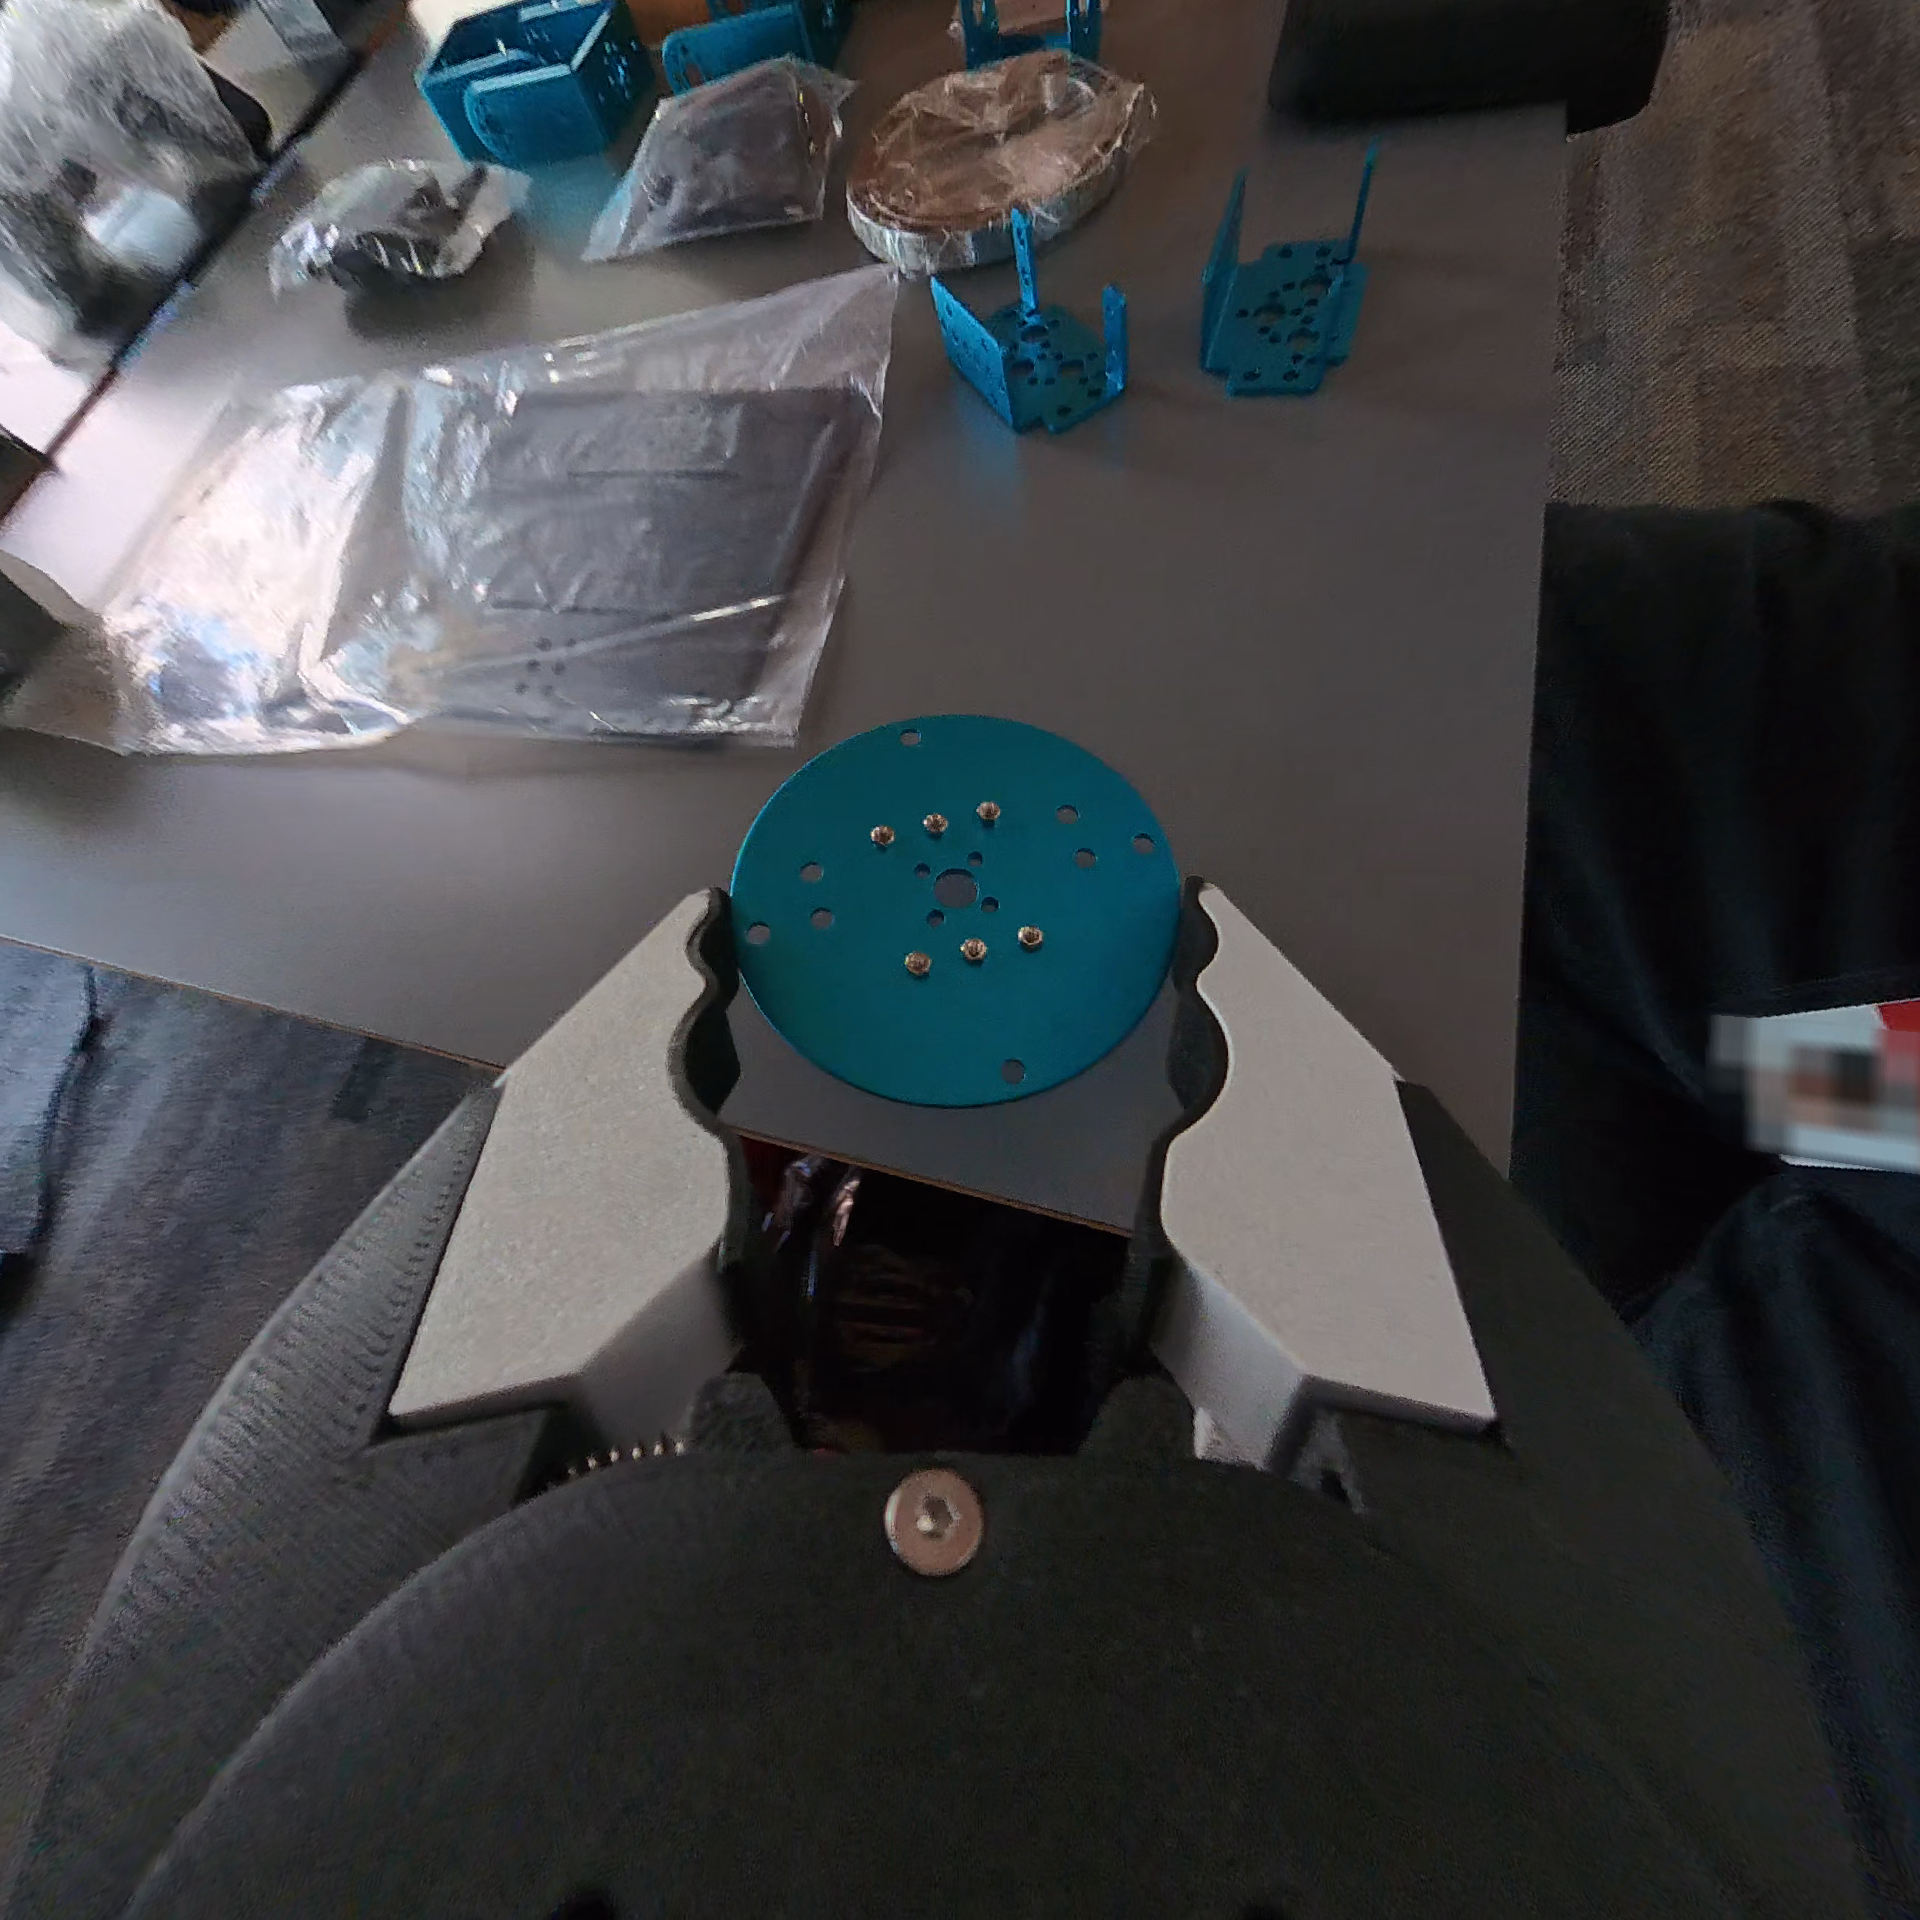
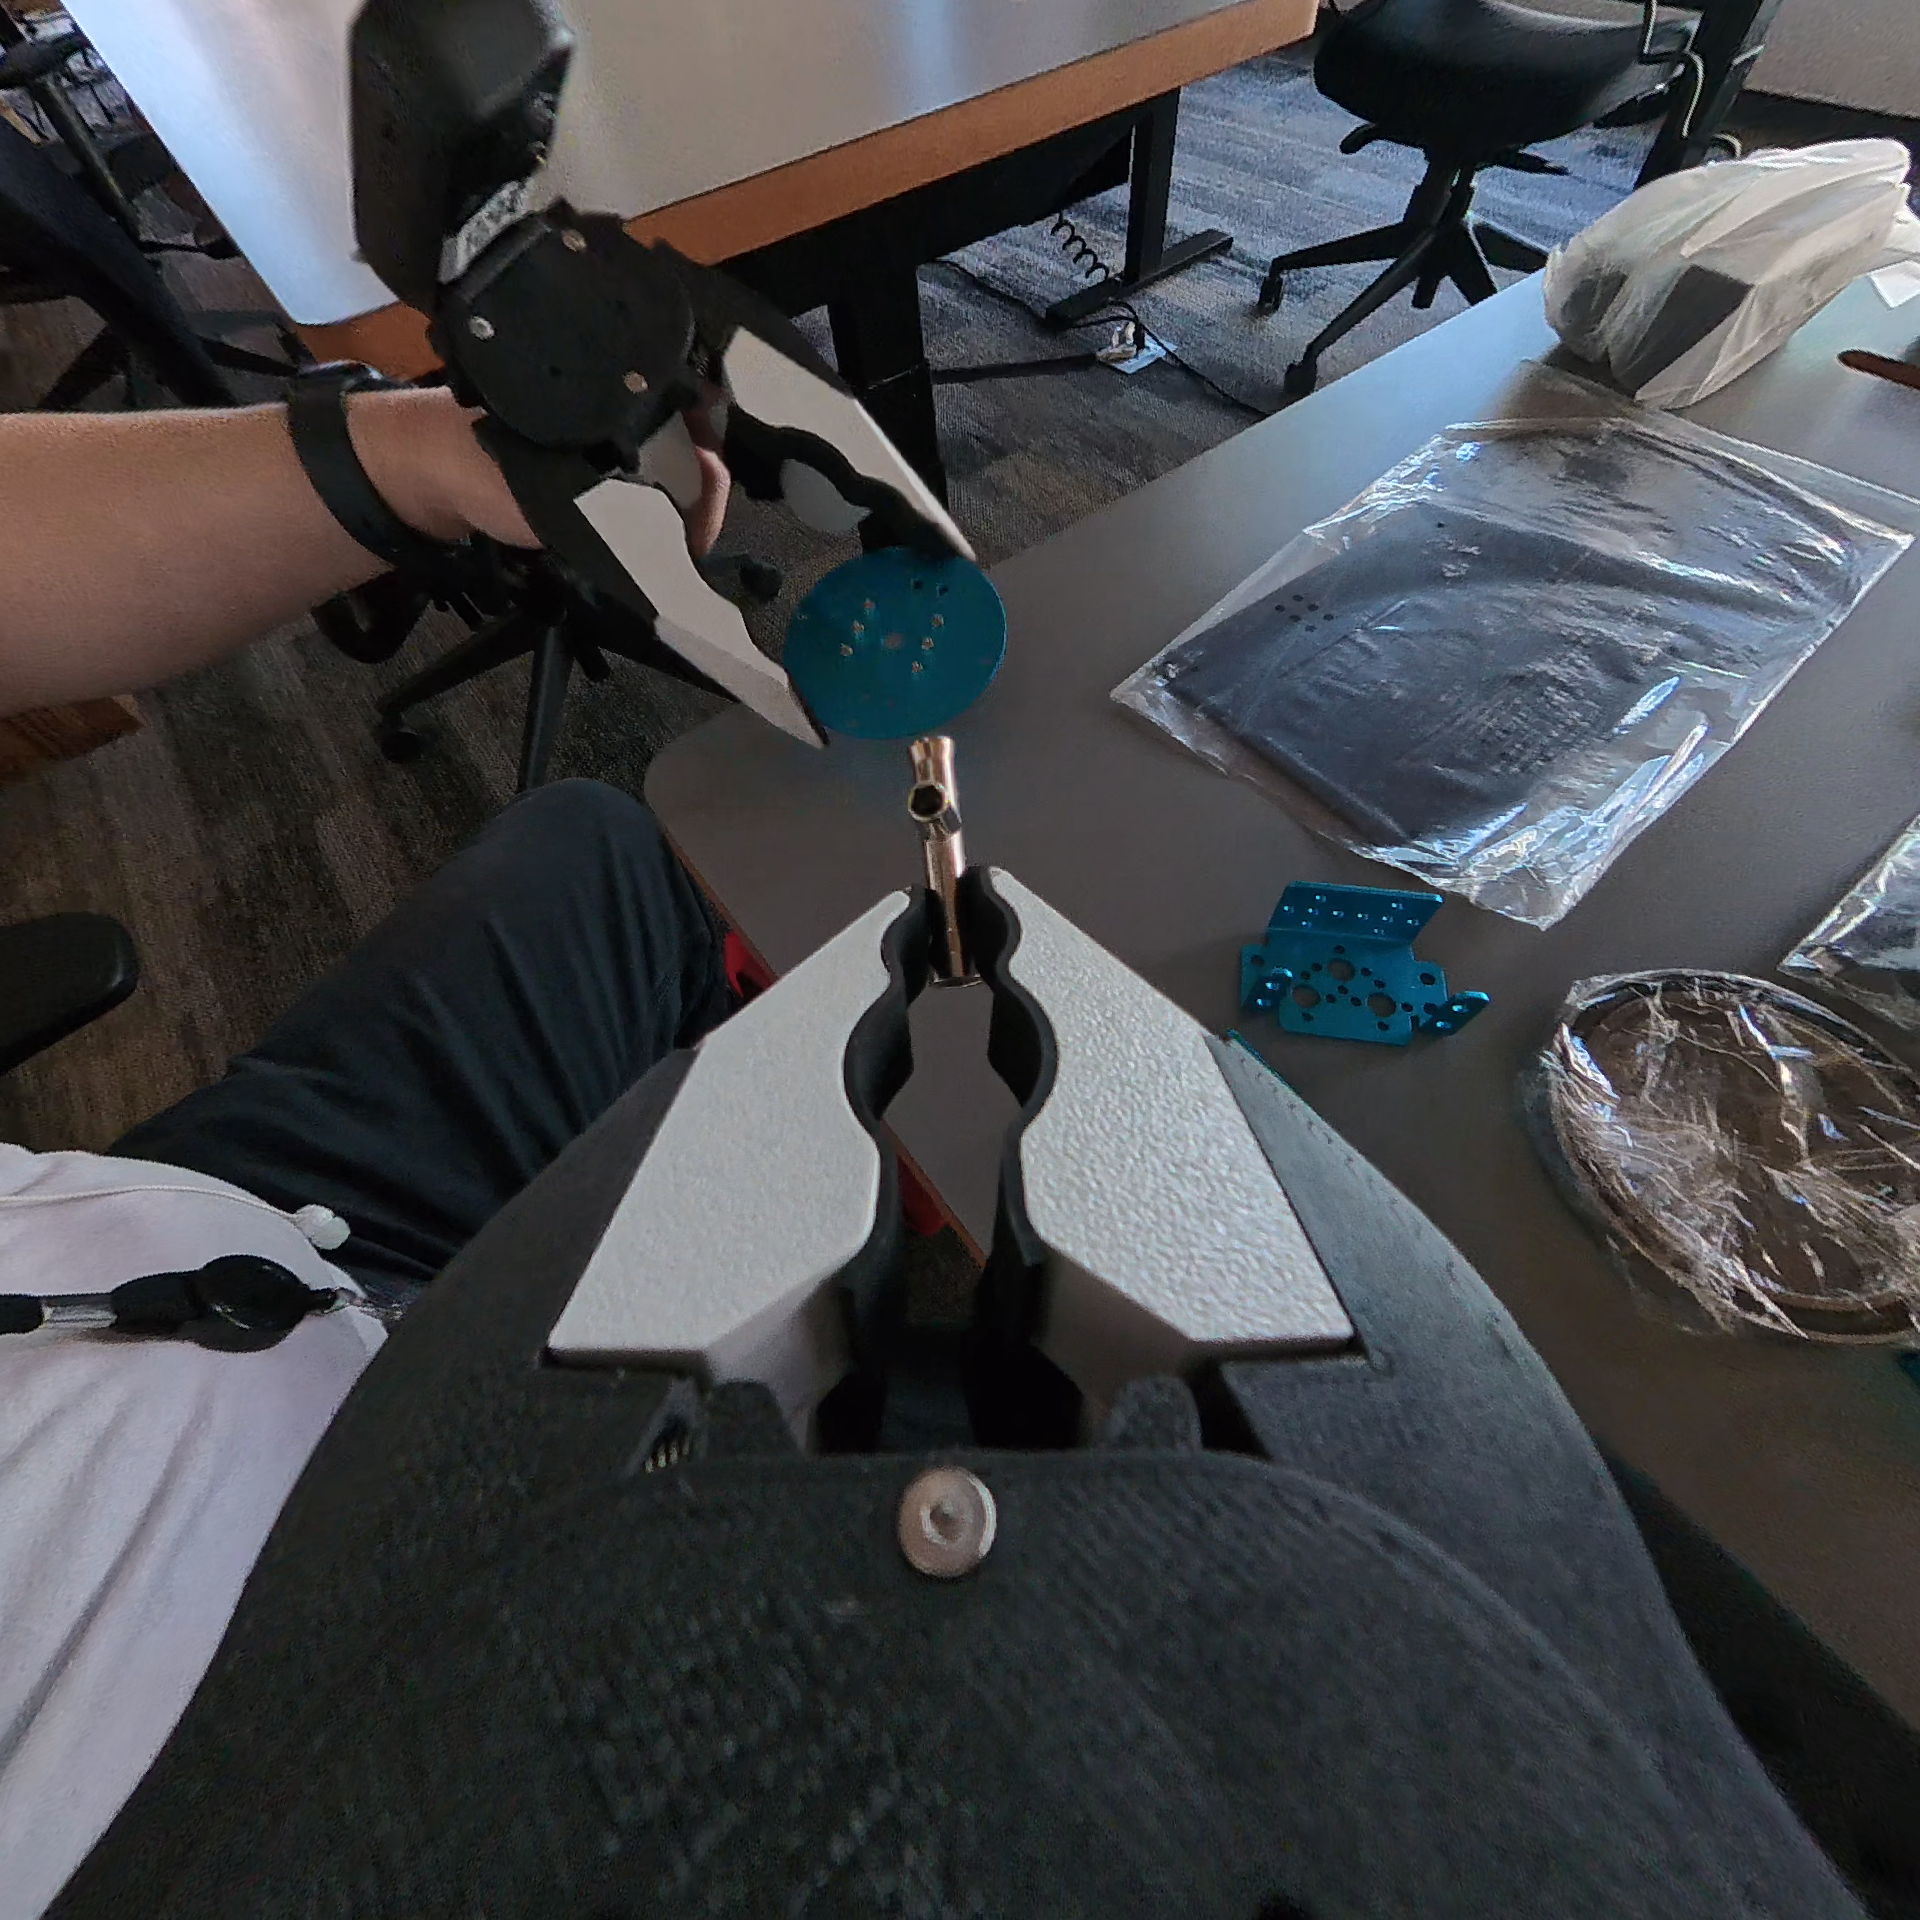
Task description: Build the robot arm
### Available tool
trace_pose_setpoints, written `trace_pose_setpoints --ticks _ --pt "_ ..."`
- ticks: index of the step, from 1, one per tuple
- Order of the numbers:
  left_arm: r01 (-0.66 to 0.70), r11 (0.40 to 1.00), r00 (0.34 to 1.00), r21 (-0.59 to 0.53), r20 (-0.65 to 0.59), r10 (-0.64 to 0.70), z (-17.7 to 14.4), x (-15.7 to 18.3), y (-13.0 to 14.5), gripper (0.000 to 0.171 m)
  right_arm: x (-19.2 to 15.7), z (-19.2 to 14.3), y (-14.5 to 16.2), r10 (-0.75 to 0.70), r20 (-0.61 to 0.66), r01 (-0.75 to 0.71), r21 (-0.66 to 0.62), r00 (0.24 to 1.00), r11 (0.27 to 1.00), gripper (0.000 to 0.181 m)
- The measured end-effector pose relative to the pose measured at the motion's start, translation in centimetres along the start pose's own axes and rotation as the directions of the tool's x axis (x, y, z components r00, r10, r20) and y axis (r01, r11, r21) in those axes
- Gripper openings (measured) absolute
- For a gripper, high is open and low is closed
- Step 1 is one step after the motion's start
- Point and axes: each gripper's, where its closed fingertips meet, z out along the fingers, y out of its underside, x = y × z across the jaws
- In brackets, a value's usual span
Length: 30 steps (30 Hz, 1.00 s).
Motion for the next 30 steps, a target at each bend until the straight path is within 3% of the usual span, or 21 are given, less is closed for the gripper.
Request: trace_pose_setpoints --ticks 3,8,14,17,20,27,30 --pt "0.008 0.999 1.000 0.054 0.013 -0.009 -0.5 -0.3 -2.0 0.084 0.5 -0.5 0.4 0.004 -0.020 -0.004 0.004 1.000 1.000 0.008" --pt "0.240 0.950 0.970 0.202 -0.097 -0.224 -1.3 -0.3 -7.3 0.084 2.7 -2.5 -0.6 -0.021 -0.019 0.023 0.085 1.000 0.996 0.007" --pt "0.331 0.875 0.941 0.353 -0.185 -0.282 0.6 0.2 -18.5 0.083 8.4 -8.9 -2.8 -0.109 -0.024 0.112 0.187 0.994 0.976 0.007" --pt "0.295 0.865 0.953 0.406 -0.188 -0.237 3.2 1.2 -25.1 0.083 12.5 -14.7 -2.8 -0.129 -0.083 0.145 0.229 0.988 0.963 0.007" --pt "0.263 0.861 0.961 0.435 -0.193 -0.196 7.5 3.0 -31.5 0.084 17.2 -21.8 -0.7 -0.111 -0.140 0.144 0.248 0.984 0.958 0.007" --pt "0.408 0.740 0.906 0.534 -0.333 -0.260 20.2 8.7 -44.8 0.084 31.8 -41.8 10.3 -0.074 -0.352 0.125 0.123 0.933 0.985 0.007" --pt "0.403 0.747 0.911 0.529 -0.304 -0.277 25.6 11.3 -48.7 0.084 37.4 -50.3 15.2 0.017 -0.437 0.037 0.115 0.899 0.993 0.007"
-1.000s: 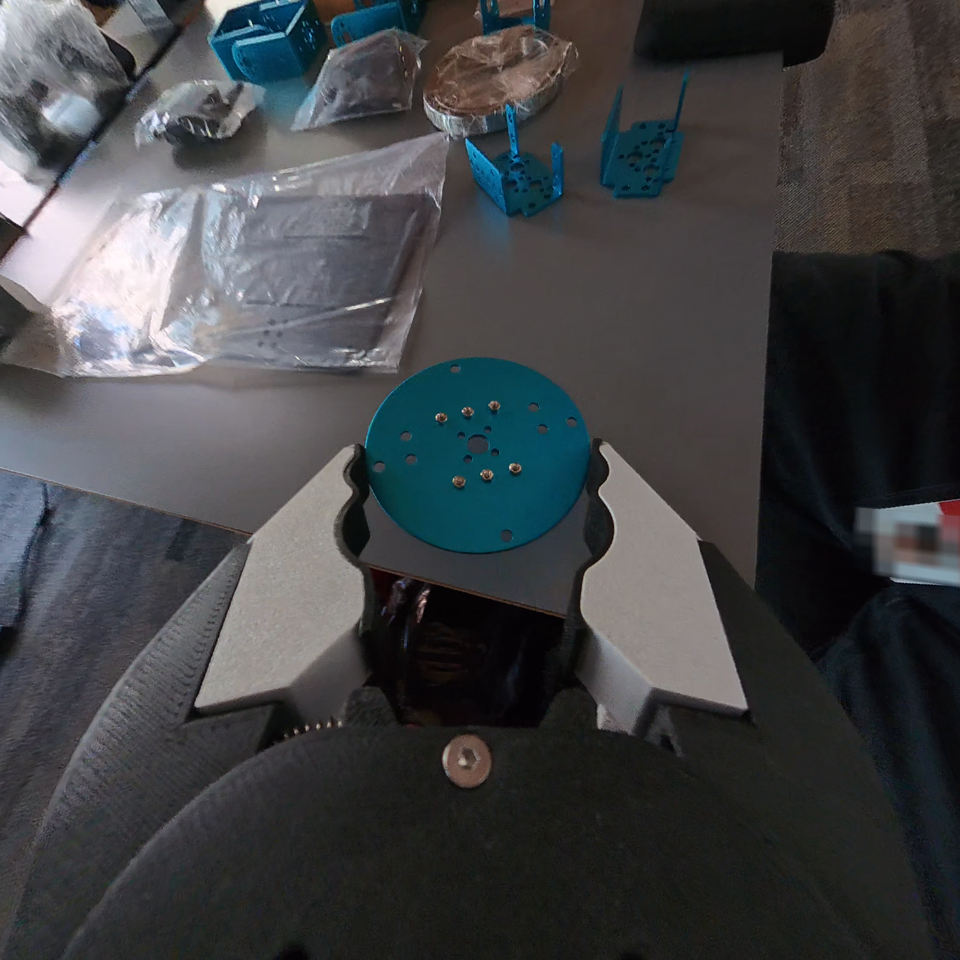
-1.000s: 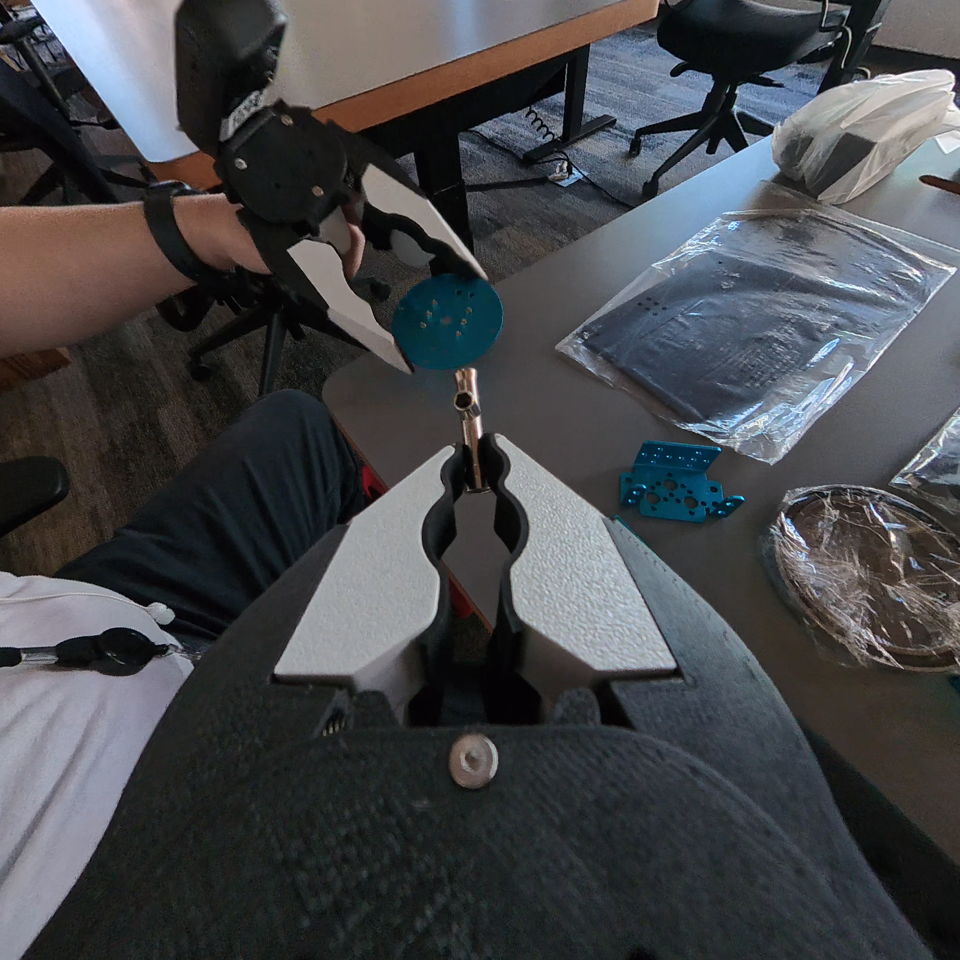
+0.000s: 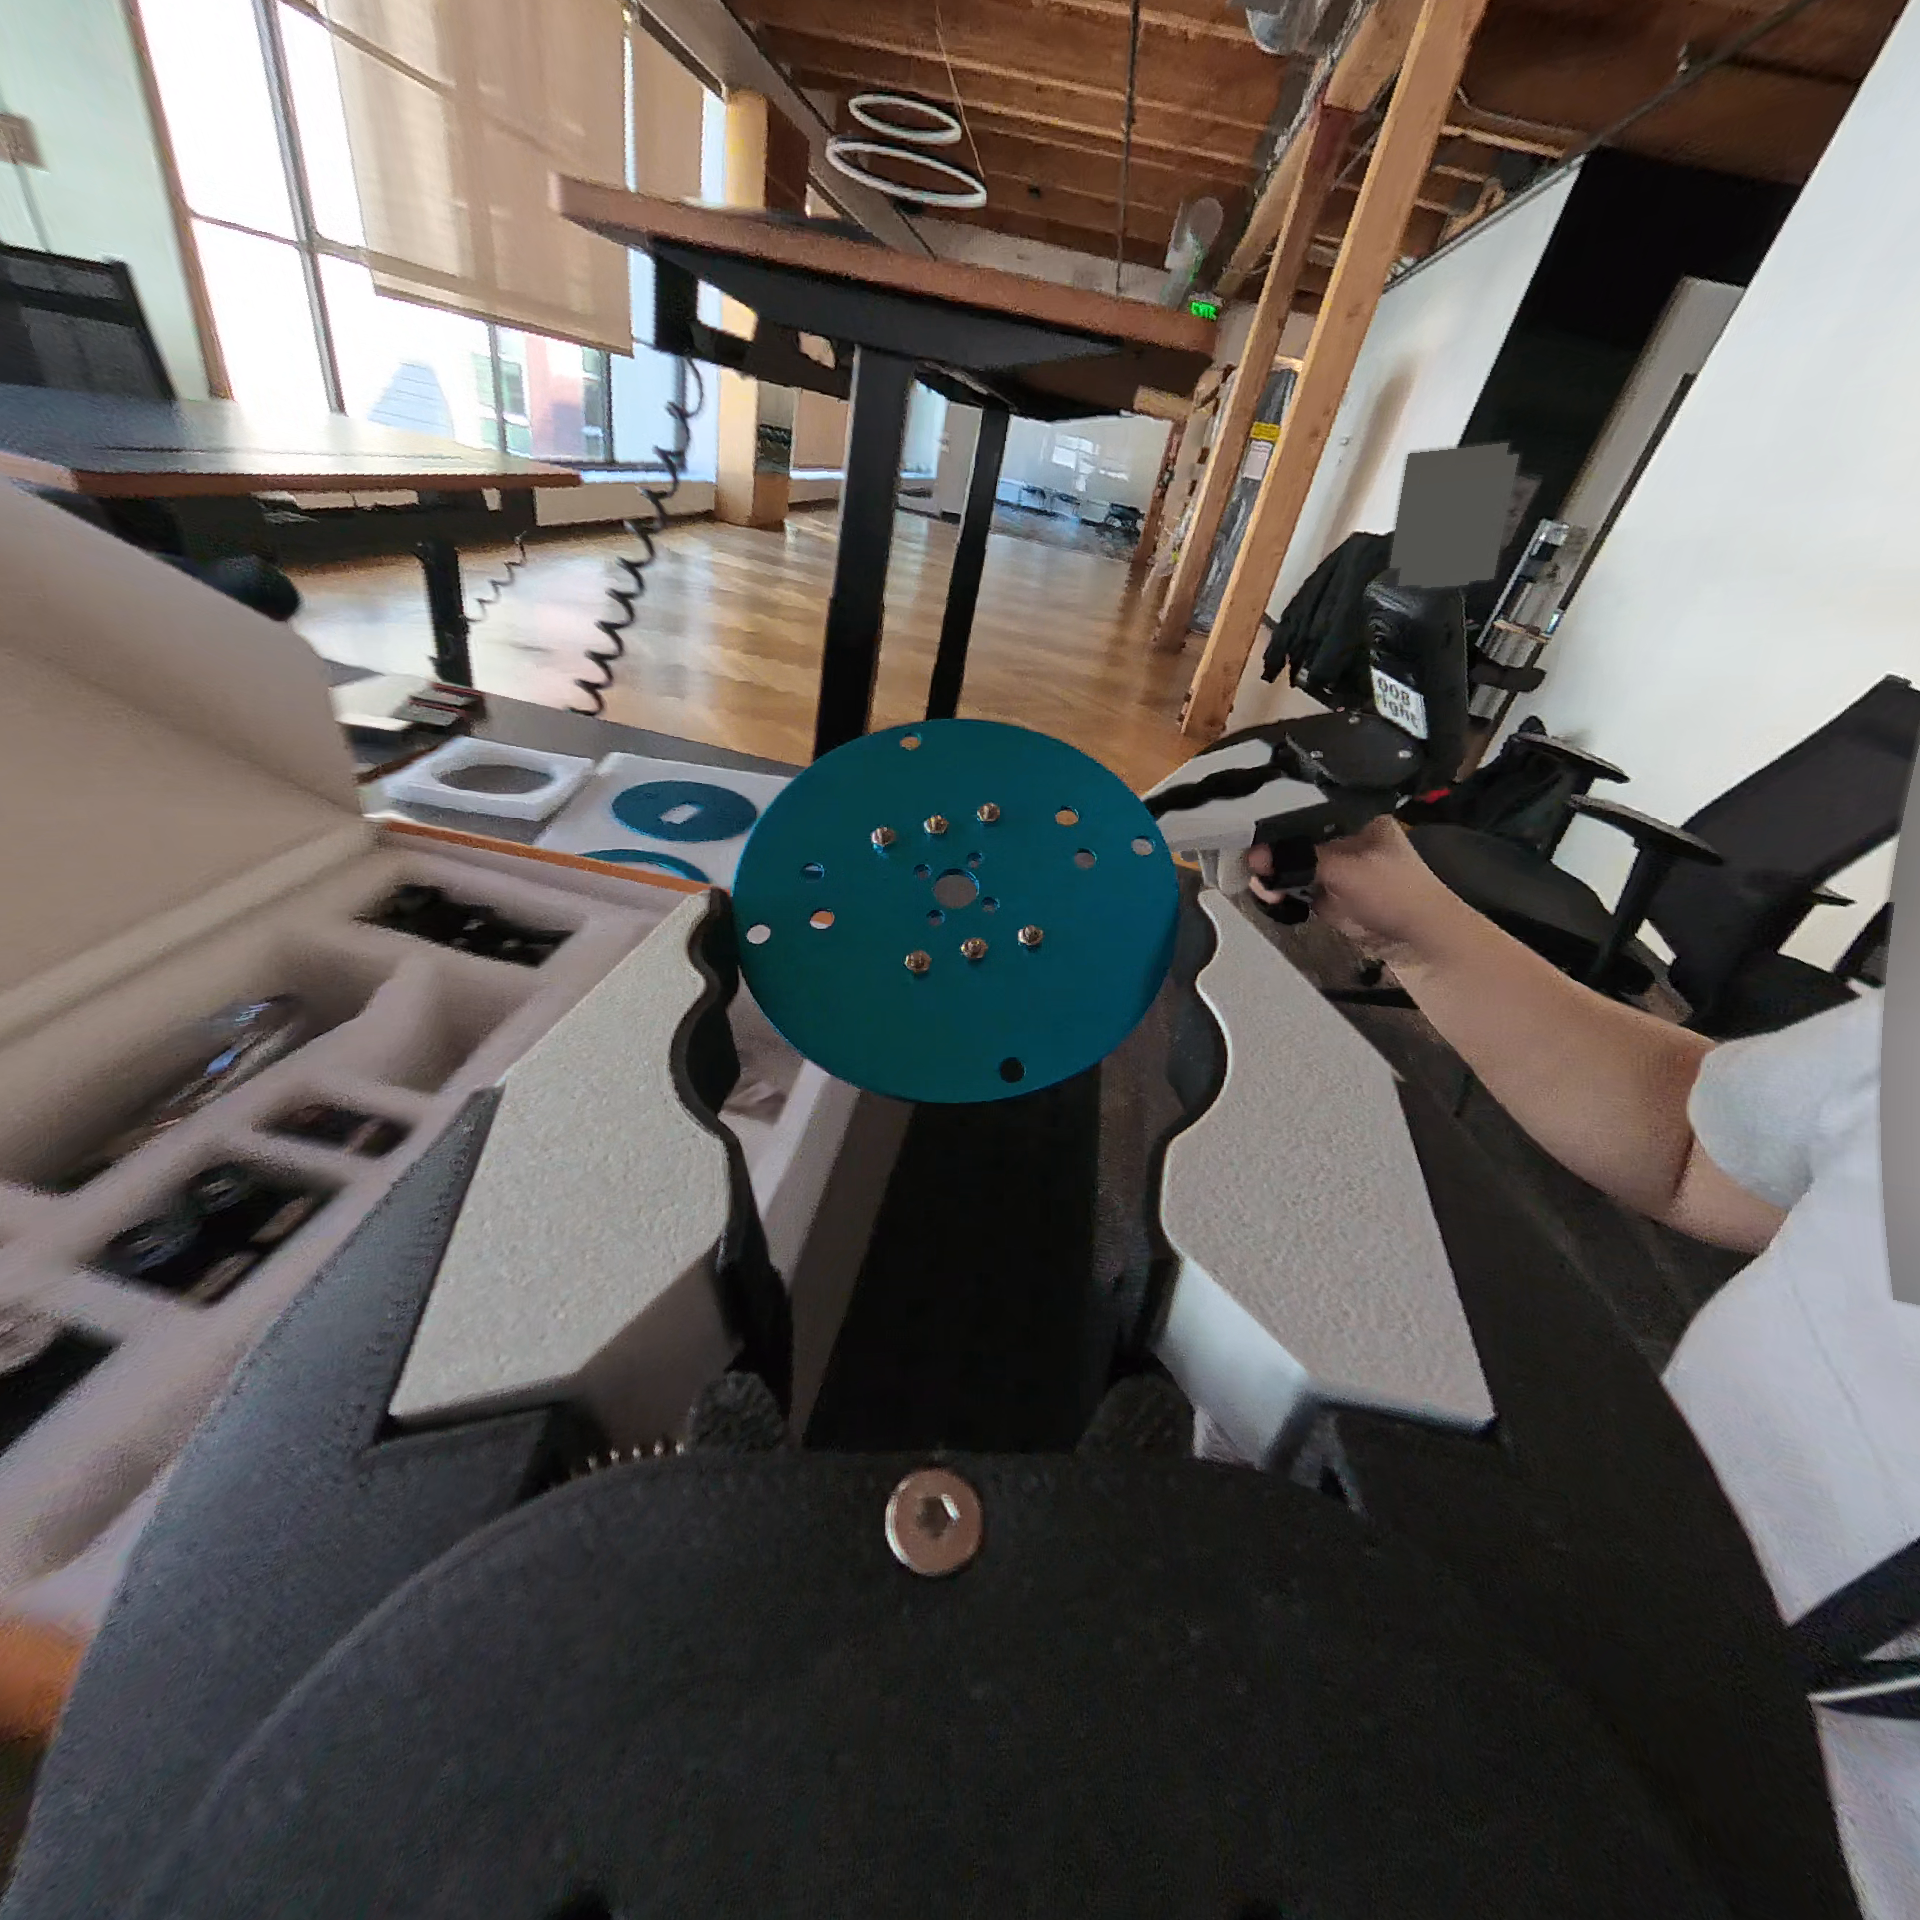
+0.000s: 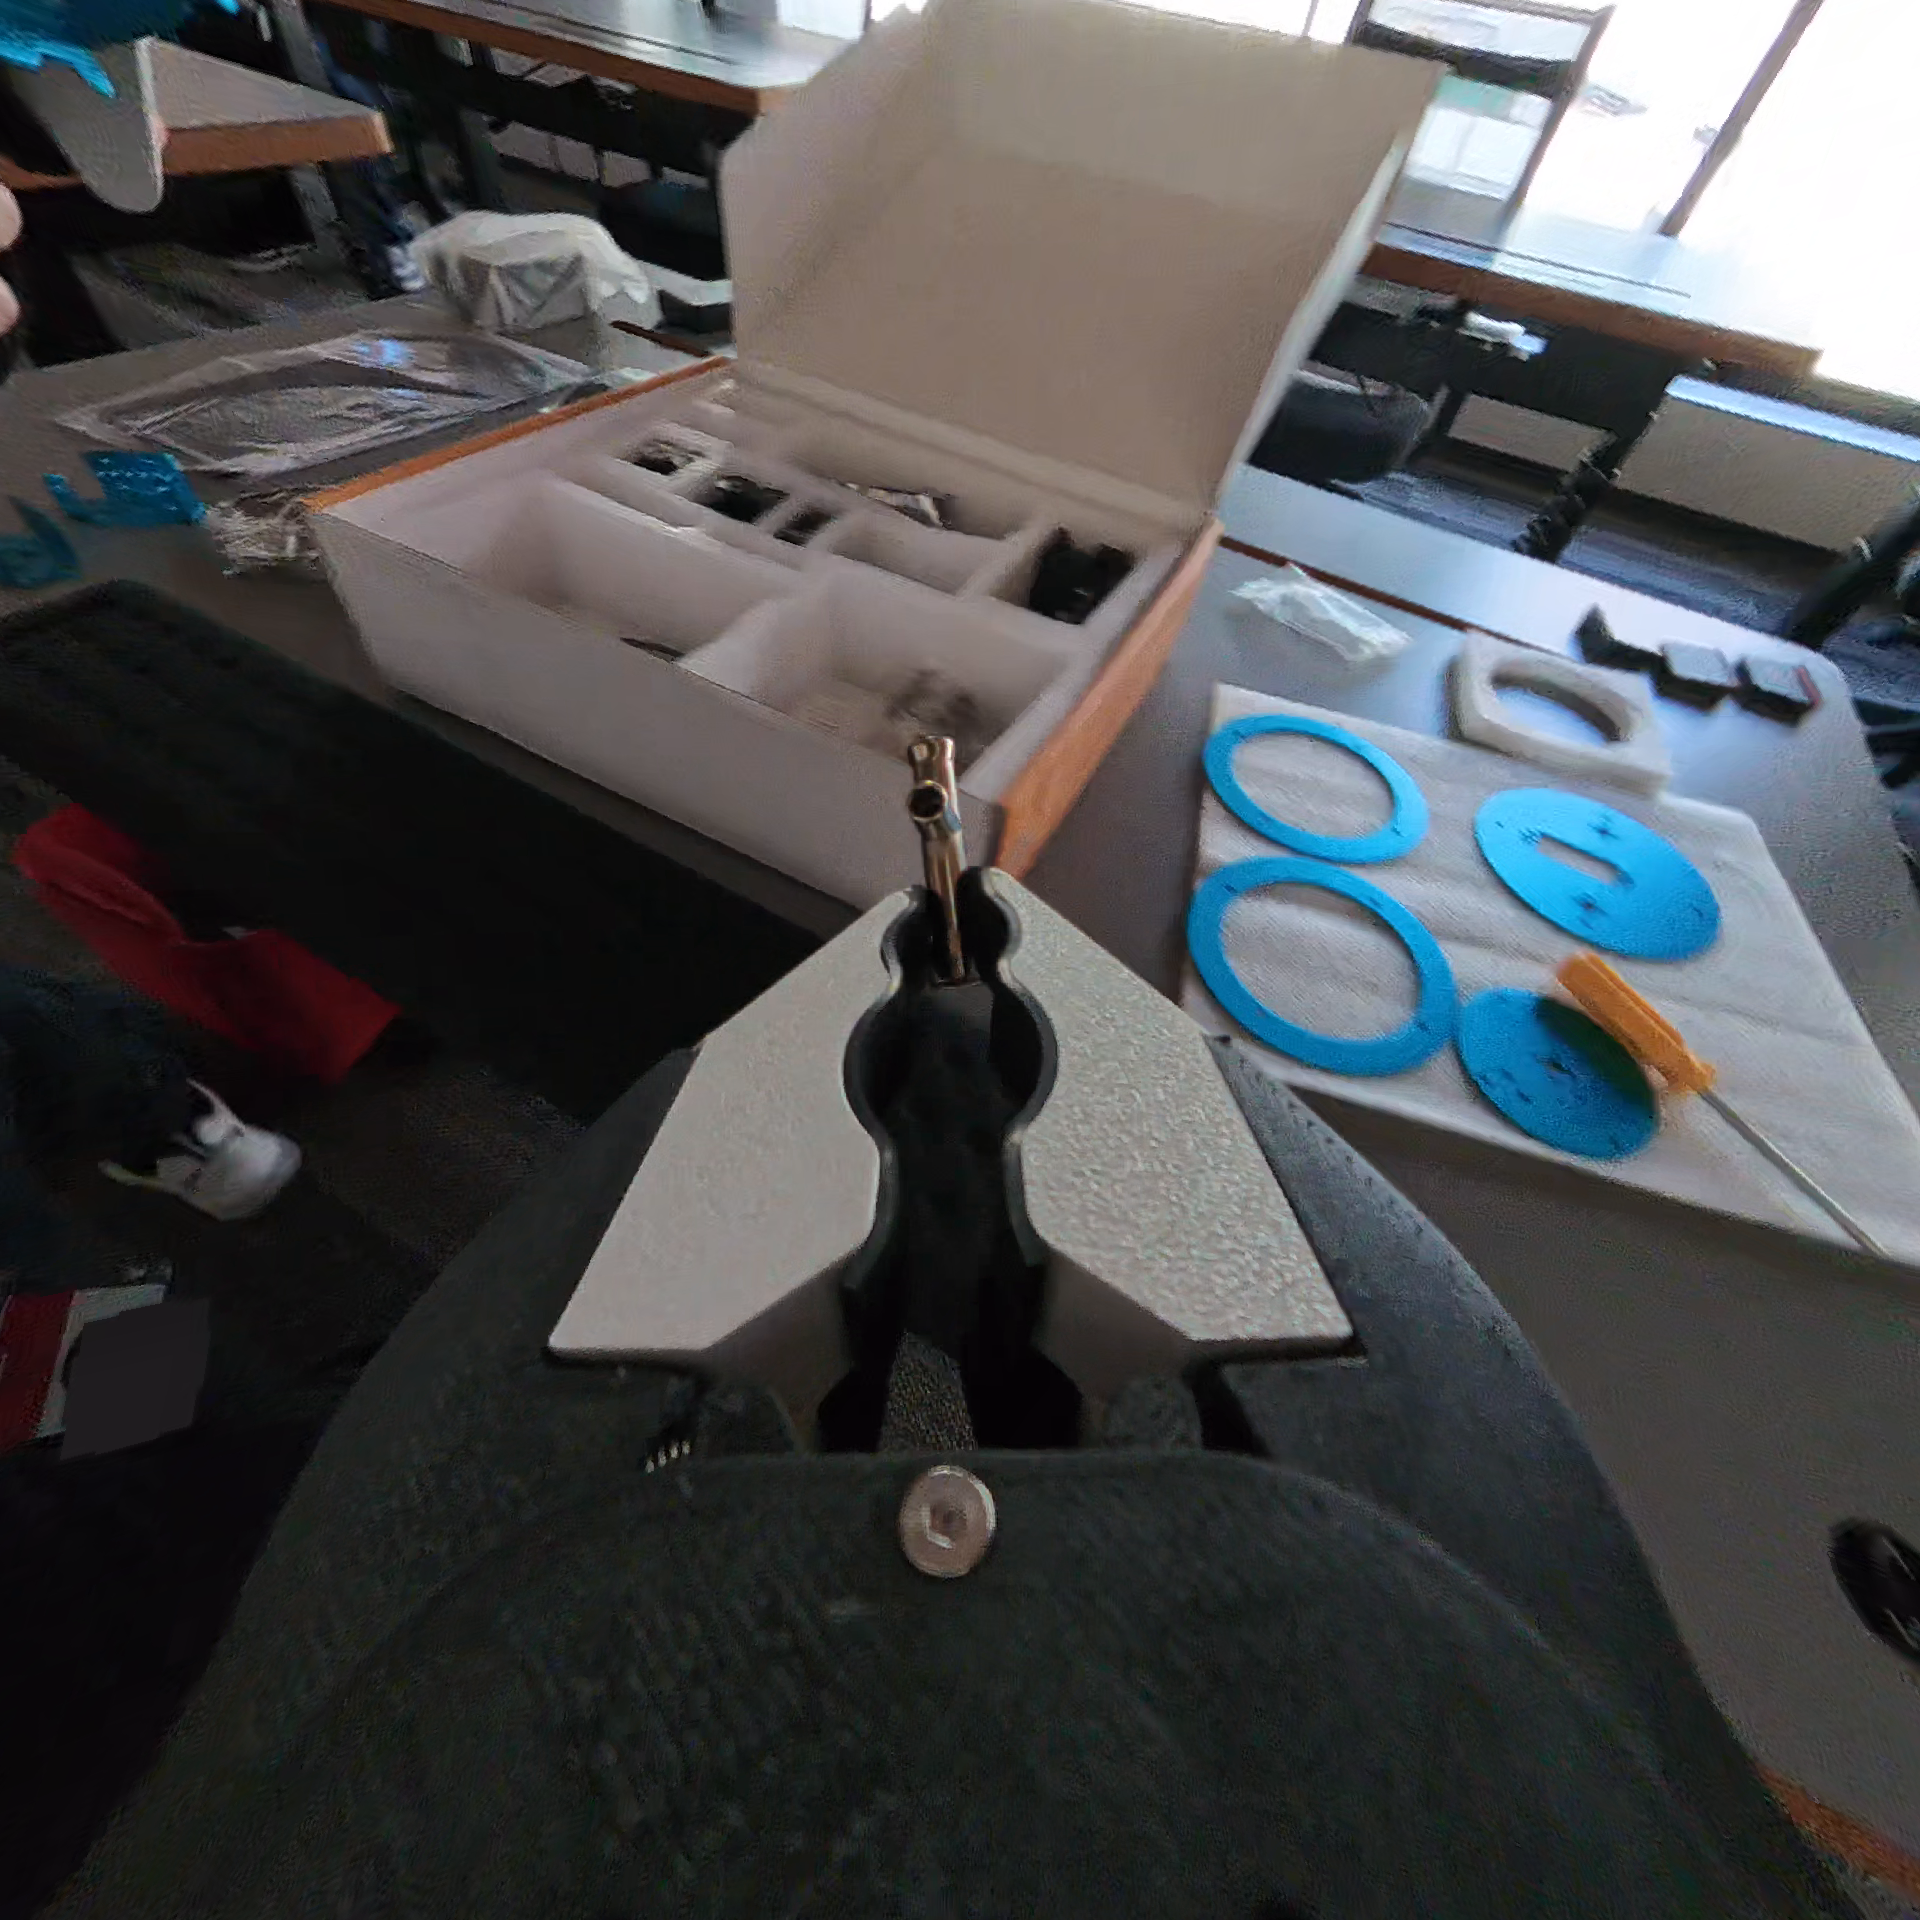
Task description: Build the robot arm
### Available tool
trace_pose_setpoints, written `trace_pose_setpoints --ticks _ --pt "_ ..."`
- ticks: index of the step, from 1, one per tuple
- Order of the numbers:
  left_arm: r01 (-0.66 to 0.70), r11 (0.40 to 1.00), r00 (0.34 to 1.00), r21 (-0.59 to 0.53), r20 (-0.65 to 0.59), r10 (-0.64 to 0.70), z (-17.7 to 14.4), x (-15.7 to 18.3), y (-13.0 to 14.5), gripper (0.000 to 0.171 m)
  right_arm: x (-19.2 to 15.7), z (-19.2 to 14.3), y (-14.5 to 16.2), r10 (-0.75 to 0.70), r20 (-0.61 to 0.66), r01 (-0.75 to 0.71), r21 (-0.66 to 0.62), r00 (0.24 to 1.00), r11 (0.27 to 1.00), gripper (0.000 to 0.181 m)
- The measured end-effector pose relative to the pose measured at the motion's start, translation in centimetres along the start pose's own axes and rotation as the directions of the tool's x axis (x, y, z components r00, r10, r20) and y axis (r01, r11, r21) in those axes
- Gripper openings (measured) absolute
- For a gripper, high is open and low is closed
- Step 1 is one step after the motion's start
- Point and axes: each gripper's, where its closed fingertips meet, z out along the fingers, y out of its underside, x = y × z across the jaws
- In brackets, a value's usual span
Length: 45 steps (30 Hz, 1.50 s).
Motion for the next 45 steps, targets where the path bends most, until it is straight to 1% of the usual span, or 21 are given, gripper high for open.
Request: trace_pose_setpoints --ticks 2,5,8,10,12,15,19,22,24,25,28,31,33,35,36,37,38,40,41,43,45 --pt "0.008 1.000 1.000 -0.021 0.006 -0.008 4.7 1.2 0.7 0.084 3.6 -3.7 1.4 0.075 -0.008 -0.074 0.031 0.997 0.997 0.007" --pt "0.007 0.997 1.000 -0.072 -0.014 -0.008 12.7 2.8 1.7 0.084 7.2 -8.4 3.1 0.155 0.006 -0.155 0.071 0.988 0.985 0.007" --pt "0.009 0.991 1.000 -0.132 0.000 -0.009 21.4 2.7 2.9 0.084 10.7 -11.6 5.2 0.175 -0.006 -0.175 0.055 0.985 0.983 0.007" --pt "0.060 0.988 0.998 -0.145 -0.018 -0.063 27.0 2.4 3.3 0.083 13.2 -12.7 6.2 0.191 0.007 -0.191 0.013 0.982 0.981 0.007" --pt "0.100 0.980 0.994 -0.171 -0.027 -0.106 32.5 1.5 3.8 0.084 15.5 -13.2 6.8 0.196 0.049 -0.194 -0.031 0.979 0.980 0.007" --pt "0.084 0.950 0.996 -0.300 -0.002 -0.088 40.7 -1.6 6.7 0.084 19.7 -12.9 7.4 0.153 0.064 -0.149 -0.068 0.986 0.987 0.008" --pt "-0.028 0.853 0.999 -0.522 0.002 0.034 49.7 -6.8 13.1 0.084 24.5 -10.6 8.6 0.151 0.156 -0.142 -0.064 0.976 0.988 0.008" --pt "-0.075 0.775 0.996 -0.628 -0.011 0.087 54.4 -9.8 16.8 0.084 27.4 -8.4 10.1 0.160 0.236 -0.151 -0.057 0.958 0.987 0.007" --pt "-0.150 0.705 0.981 -0.693 -0.016 0.193 56.2 -11.9 18.2 0.084 29.1 -7.2 10.8 0.144 0.279 -0.134 -0.053 0.950 0.990 0.007" --pt "-0.168 0.696 0.976 -0.699 -0.020 0.216 57.1 -12.5 18.4 0.084 30.0 -6.7 11.1 0.133 0.287 -0.124 -0.051 0.949 0.991 0.007" --pt "-0.124 0.679 0.986 -0.724 -0.013 0.167 58.5 -12.9 19.5 0.084 32.6 -5.8 11.6 0.111 0.323 -0.108 -0.028 0.940 0.994 0.007" --pt "-0.121 0.647 0.983 -0.753 0.002 0.186 58.4 -13.6 21.0 0.084 34.9 -4.7 12.7 0.086 0.334 -0.077 -0.040 0.939 0.996 0.007" --pt "-0.094 0.620 0.987 -0.779 0.010 0.161 57.8 -13.7 21.9 0.084 36.4 -3.5 13.5 0.071 0.326 -0.051 -0.068 0.943 0.996 0.007" --pt "-0.073 0.633 0.992 -0.770 0.010 0.125 57.8 -13.4 21.7 0.087 37.4 -2.1 13.8 0.069 0.346 -0.041 -0.087 0.936 0.995 0.008" --pt "-0.063 0.650 0.993 -0.757 0.016 0.115 57.8 -13.5 21.0 0.093 37.8 -1.4 13.9 0.071 0.353 -0.039 -0.097 0.933 0.995 0.008" --pt "-0.056 0.679 0.994 -0.732 0.023 0.107 57.9 -13.5 19.8 0.095 38.2 -0.6 13.9 0.073 0.360 -0.035 -0.111 0.930 0.993 0.008" --pt "-0.059 0.719 0.996 -0.693 0.011 0.092 57.8 -13.2 18.2 0.090 38.5 0.3 13.9 0.069 0.367 -0.023 -0.129 0.928 0.991 0.007" --pt "-0.081 0.804 0.996 -0.588 -0.087 0.036 57.5 -11.3 14.9 0.060 38.8 1.9 13.5 0.046 0.397 0.016 -0.153 0.917 0.988 0.007" --pt "-0.090 0.833 0.988 -0.547 -0.152 0.007 57.3 -10.0 13.7 0.045 38.8 2.8 13.3 0.037 0.417 0.038 -0.170 0.908 0.985 0.007" --pt "-0.095 0.856 0.982 -0.507 -0.190 -0.003 57.6 -9.2 12.5 0.046 38.8 4.7 13.3 0.038 0.452 0.074 -0.229 0.891 0.971 0.007" --pt "-0.131 0.850 0.970 -0.511 -0.242 0.004 57.9 -8.8 12.6 0.039 38.4 6.1 13.3 0.047 0.480 0.095 -0.267 0.876 0.959 0.007"
